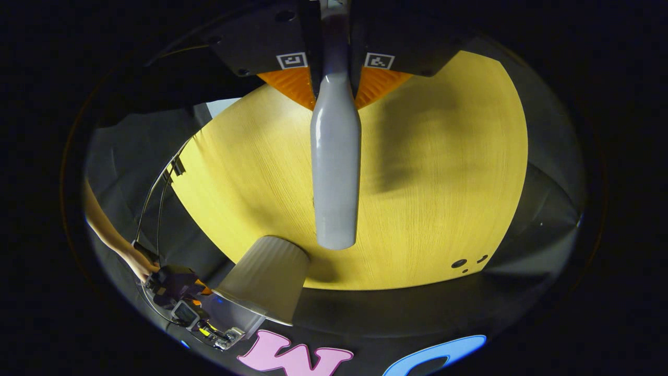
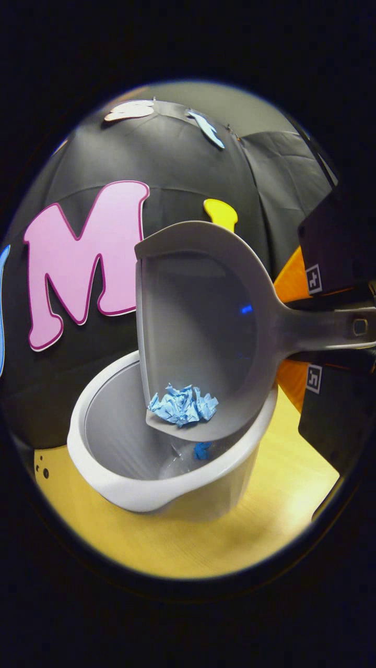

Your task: Pick up the small broom and dustpan from the desktop, sweep the trash into the dustpan with the broom, and then empty the trash into the garbage bin.

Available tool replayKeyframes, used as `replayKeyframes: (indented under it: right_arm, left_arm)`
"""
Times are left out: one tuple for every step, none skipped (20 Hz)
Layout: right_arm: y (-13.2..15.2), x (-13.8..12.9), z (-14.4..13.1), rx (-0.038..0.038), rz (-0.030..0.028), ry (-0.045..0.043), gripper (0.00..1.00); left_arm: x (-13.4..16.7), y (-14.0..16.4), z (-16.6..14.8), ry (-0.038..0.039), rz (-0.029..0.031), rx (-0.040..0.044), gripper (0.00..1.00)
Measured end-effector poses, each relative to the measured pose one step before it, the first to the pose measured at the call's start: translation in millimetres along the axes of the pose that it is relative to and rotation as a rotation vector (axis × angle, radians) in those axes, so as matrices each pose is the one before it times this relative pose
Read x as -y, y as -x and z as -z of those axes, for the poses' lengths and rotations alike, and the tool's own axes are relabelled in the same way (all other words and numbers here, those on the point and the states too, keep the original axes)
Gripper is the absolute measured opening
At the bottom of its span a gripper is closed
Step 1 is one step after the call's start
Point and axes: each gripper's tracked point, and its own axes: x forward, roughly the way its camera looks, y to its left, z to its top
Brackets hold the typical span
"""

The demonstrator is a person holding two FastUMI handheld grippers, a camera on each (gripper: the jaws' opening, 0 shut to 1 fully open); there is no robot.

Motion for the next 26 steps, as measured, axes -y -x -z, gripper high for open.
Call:
replayKeyframes:
  right_arm:
    - [2.5, 0.58, -1.57, -0.00083, 0.01557, 0.00541, 0.34]
    - [1.95, -0.07, -0.67, 0.00398, 0.00738, 0.00496, 0.34]
    - [1.78, 1.51, 0.22, 0.00546, 0.00597, 0.00968, 0.34]
    - [3.62, 2.4, 0.37, 0.00667, 0.01086, 0.01883, 0.34]
    - [2.08, 2.7, 0.28, 0.00592, 0.01851, 0.03065, 0.34]
    - [-1.04, 2.64, -5.34, 0.00562, 0.02042, 0.03315, 0.34]
    - [2.36, 1.6, -2.7, 0.01018, 0.01883, 0.0292, 0.34]
    - [0.61, 2.78, -2.5, 0.01163, 0.01452, 0.02463, 0.34]
    - [0.59, 1.67, 0.27, 0.00499, 0.01124, 0.01995, 0.34]
    - [0.76, 1.16, -0.48, 0.0014, 0.00921, 0.01492, 0.34]
    - [0.71, 0.38, -0.56, 0.00005, 0.00712, 0.00675, 0.34]
    - [0.09, -0.2, -0.12, -0.00514, 0.0032, -0.00154, 0.34]
    - [0.64, -0.25, 0.03, -0.00599, 0.00051, -0.00179, 0.34]
    - [-0.58, -0.34, -0.62, -0.00118, 0.00094, 0.00439, 0.34]
    - [0.9, 1.21, -0.57, 0.00228, 0.00421, 0.0109, 0.34]
    - [0.8, 0.99, -1.19, 0.0062, 0.00867, 0.01908, 0.34]
    - [0.47, 0.53, -1.41, 0.0067, 0.00901, 0.02859, 0.34]
    - [0.96, 1.06, -2.25, 0.0064, 0.01106, 0.03722, 0.34]
    - [0.6, 0.38, -3.41, 0.00649, 0.01367, 0.04602, 0.34]
    - [0.91, 0.7, -3.73, 0.01272, 0.01449, 0.04194, 0.34]
    - [2.03, -0.63, -1.81, 0.00957, 0.00818, 0.02535, 0.34]
    - [1.01, -0.75, -0.18, 0.00388, 0.00191, 0.00804, 0.33]
    - [-1.45, 0.31, 0.41, 0.00153, -0.00282, -0.00438, 0.33]
    - [-0.9, 0.36, 0.65, -0.00143, -0.00503, -0.0082, 0.33]
    - [-0.18, 1.26, 0.15, -0.00238, -0.00562, -0.00795, 0.34]
    - [-0.49, 0.14, 0.25, -0.00082, -0.00724, -0.01153, 0.33]
  left_arm:
    - [-0.8, 0.83, 1.54, -0.00283, -0.00576, -0.00144, 0.25]
    - [-0.89, 1.8, 1.93, -0.00604, -0.00983, -0.00013, 0.25]
    - [0.5, 0.8, 3.16, -0.00427, -0.00145, -0.00298, 0.25]
    - [0.67, 0.71, 1.88, -0.00061, 0.00386, -0.00454, 0.26]
    - [0.36, 0.86, 0.96, -0.00002, 0.0035, -0.00306, 0.25]
    - [-1.4, 0.21, 1.9, -0.0021, 0.00255, -0.00138, 0.25]
    - [-0.46, 0.76, 0.32, -0.00511, -0.00258, 0.00023, 0.25]
    - [0.02, 0.76, 0.49, -0.0056, -0.00263, 0.00216, 0.25]
    - [0.05, 0.95, -0.61, -0.00495, -0.00343, 0.00368, 0.25]
    - [-2.06, -0.24, -0.06, -0.00863, -0.01174, 0.00062, 0.29]
    - [-3.24, 1.03, 0.14, -0.01578, -0.01678, 0.00161, 0.29]
    - [-1.33, -0.38, -0.27, -0.0139, -0.01249, 0.00423, 0.22]
    - [-0.59, 0.22, 0.41, -0.00804, -0.00707, 0.00134, 0.29]
    - [-0.28, -0.29, 0.75, -0.00384, -0.00312, -0.00008, 0.25]
    - [0.42, -0.2, 0.25, -0.00163, -0.00015, 0.00026, 0.25]
    - [0.15, 0.06, 0.48, 0.0002, 0.00233, 0.00022, 0.25]
    - [0.61, 0.11, 0.54, 0.00216, 0.00185, -0.00034, 0.25]
    - [0.61, -0.39, 1.19, 0.00266, 0.00341, 0.00076, 0.25]
    - [1.11, 0.15, 0.76, 0.00219, 0.00392, 0.00045, 0.25]
    - [-0.43, -0.49, 0.54, -0.0005, 0.00182, 0.00068, 0.25]
    - [-0.03, -0.22, -0.2, -0.00327, 0.00012, 0.00042, 0.25]
    - [0.11, -0.63, 2.1, -0.00386, -0.00102, 0.00165, 0.29]
    - [0.89, -0.51, 2.11, -0.00005, -0.00114, 0.00062, 0.25]
    - [2.36, -0.06, 2.9, 0.00267, 0.00247, 0.0012, 0.26]
    - [3.32, 2.48, 3.28, 0.00364, 0.0015, 0.00128, 0.25]
    - [0.69, 2.49, 0.16, 0.00252, -0.0003, 0.00077, 0.25]
